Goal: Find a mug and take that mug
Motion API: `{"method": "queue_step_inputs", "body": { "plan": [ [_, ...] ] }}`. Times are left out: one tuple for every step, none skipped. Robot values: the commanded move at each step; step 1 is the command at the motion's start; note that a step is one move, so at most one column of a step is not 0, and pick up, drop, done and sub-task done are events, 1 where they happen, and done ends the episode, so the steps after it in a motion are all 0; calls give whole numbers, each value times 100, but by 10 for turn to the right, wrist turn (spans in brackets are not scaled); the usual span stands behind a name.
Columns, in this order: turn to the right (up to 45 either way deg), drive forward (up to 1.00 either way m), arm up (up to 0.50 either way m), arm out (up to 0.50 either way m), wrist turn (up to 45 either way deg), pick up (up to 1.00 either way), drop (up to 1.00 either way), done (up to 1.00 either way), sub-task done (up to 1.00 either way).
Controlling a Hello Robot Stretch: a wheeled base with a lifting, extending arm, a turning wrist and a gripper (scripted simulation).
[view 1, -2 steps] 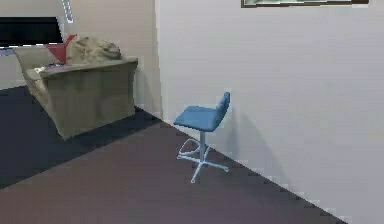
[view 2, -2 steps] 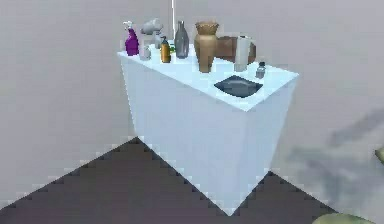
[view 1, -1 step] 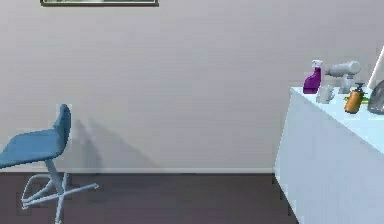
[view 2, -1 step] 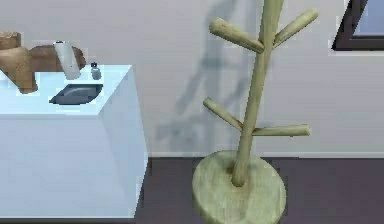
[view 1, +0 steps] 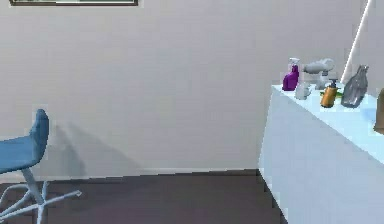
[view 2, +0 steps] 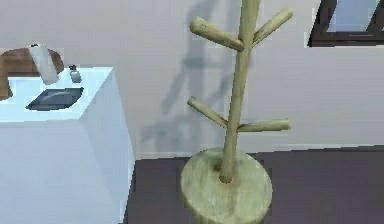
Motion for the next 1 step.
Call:
{"method": "queue_step_inputs", "body": {
  "plan": [
    [0,90,0,0,0,0,0,0,0]
  ]
}}
